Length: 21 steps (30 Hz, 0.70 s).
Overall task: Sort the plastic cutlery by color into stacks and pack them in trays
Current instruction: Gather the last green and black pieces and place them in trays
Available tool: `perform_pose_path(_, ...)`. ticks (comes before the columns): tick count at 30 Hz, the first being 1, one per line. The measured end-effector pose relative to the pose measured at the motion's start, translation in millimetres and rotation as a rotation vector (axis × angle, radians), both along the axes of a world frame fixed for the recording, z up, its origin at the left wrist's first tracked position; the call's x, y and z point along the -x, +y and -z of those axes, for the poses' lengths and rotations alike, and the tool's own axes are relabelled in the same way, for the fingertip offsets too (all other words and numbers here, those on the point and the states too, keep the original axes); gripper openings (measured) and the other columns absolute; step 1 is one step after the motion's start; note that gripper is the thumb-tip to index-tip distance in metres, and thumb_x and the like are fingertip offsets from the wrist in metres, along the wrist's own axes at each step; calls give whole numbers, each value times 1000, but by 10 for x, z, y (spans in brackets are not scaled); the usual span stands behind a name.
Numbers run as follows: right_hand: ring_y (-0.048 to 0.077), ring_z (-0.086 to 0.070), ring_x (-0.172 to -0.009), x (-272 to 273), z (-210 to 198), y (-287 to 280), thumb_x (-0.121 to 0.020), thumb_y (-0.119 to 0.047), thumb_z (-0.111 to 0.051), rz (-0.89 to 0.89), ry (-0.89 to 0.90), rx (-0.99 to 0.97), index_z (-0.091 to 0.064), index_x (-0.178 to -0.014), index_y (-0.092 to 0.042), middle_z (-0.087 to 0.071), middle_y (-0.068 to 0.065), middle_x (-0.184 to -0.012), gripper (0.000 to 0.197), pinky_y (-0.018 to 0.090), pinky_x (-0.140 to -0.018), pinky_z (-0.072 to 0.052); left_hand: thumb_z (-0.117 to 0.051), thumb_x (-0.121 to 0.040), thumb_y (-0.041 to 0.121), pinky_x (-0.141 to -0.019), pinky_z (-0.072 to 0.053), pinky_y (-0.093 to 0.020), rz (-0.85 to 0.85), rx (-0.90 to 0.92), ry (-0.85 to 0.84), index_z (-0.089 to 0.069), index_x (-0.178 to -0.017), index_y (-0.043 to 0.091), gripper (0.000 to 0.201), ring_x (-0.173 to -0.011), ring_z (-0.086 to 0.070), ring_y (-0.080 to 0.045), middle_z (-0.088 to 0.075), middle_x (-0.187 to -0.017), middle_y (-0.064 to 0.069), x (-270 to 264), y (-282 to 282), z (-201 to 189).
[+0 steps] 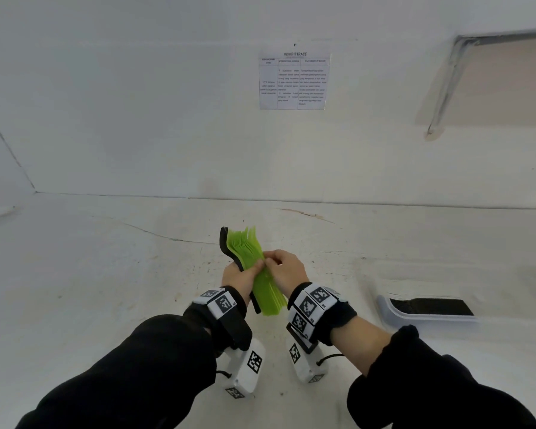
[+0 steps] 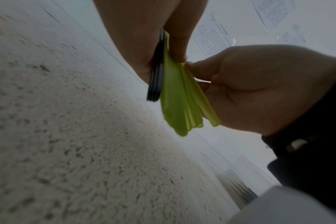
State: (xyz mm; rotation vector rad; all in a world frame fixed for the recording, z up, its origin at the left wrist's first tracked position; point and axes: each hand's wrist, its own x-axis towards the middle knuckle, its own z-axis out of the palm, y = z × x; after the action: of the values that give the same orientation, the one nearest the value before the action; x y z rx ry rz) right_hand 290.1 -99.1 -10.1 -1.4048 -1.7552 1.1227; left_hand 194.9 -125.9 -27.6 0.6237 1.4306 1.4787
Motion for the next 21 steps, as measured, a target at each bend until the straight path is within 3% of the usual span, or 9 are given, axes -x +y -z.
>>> perform_pose_path(2,19,-55,-115,-17,-20,-13,-95,-12,-46,1,7,3,-59,-123,-9,-61,8,-124,31,22,-96,-40,-53,-92,4,-88,-49,-45,10,4,-17,-56,-114,-4,23,-94,-60,-34,-62,-104,-20,-12,0,-20)
perform_pose_path(5,12,-55,-98,-43,-40,-28,-94,-12,-48,21,11,-8,-61,-120,-10,-64,8,-118,29,17,-85,-40,-47,-97,15,-79,-51,-40,15,20,-74,-56,-113,-3,26,-82,-61,-29,-63,-93,-16,-21,9,-62)
perform_pose_path(9,8,-51,-91,-37,-47,-52,-93,-11,-50,53,42,4,-62,-119,-9,-65,8,-110,28,17,-82,-41,-44,-98,25,-82,-51,-40,39,38,-59,-56,-112,0,31,-82,-62,-28,-64,-93,-15,5,-21,-65)
perform_pose_path(16,17,-61,-82,-8,-43,-90,-87,-11,-60,76,58,24,-68,-106,-7,-63,1,-83,21,35,-86,-55,-47,-97,18,-75,-53,-39,97,23,-58,-57,-110,-2,26,-83,-63,-29,-65,-96,-17,54,-128,-80)
perform_pose_path(19,14,-59,-63,-49,-87,-105,-87,-9,-60,65,81,25,-67,-103,-5,-58,-4,-72,18,32,-74,-57,-56,-91,8,-84,-52,-53,149,-10,-18,-56,-115,-6,27,-90,-63,-37,-65,-101,-21,27,-164,-113)
perform_pose_path(21,10,-57,-57,-98,-130,-121,-87,-7,-59,66,128,42,-67,-104,-2,-58,-4,-71,19,26,-67,-56,-59,-88,3,-75,-55,-53,184,-27,2,-55,-113,-5,26,-82,-64,-37,-65,-95,-19,6,-164,-160)
